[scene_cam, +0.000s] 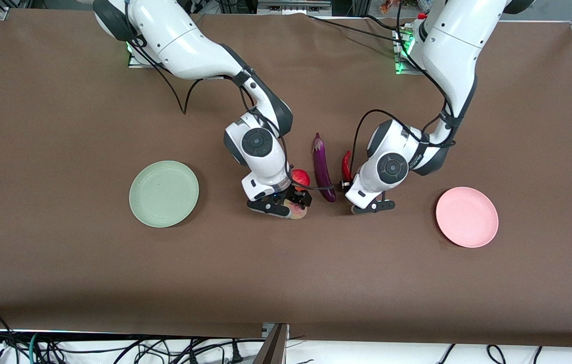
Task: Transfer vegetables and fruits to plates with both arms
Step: 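Grasp the peach with the right gripper while the left gripper grasps the chili, then carry the peach to the green plate while the left gripper carries the chili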
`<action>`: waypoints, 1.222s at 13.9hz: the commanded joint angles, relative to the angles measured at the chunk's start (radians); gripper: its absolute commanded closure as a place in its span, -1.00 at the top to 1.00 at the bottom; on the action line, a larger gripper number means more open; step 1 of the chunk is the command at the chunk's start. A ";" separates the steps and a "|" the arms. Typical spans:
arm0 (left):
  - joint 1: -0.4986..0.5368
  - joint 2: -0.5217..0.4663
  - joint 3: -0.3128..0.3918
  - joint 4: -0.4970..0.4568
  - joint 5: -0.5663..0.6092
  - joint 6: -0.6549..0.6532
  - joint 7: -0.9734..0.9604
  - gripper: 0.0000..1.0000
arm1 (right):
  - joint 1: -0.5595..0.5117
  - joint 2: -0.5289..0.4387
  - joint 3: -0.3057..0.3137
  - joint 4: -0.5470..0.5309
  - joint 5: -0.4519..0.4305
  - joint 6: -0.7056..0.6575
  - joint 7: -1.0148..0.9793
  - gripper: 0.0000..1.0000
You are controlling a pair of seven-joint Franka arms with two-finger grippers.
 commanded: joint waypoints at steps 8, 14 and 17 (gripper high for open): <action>0.048 -0.132 0.033 0.056 0.095 -0.219 0.037 -0.82 | -0.002 0.020 -0.009 0.041 -0.014 0.000 0.030 -0.49; 0.250 -0.158 0.053 0.107 0.350 -0.266 0.426 -0.71 | -0.091 -0.107 -0.003 0.043 -0.004 -0.267 -0.172 -0.48; 0.354 -0.114 0.055 0.115 0.389 -0.153 0.603 -0.71 | -0.151 -0.197 -0.012 -0.024 0.000 -0.390 -0.410 -0.48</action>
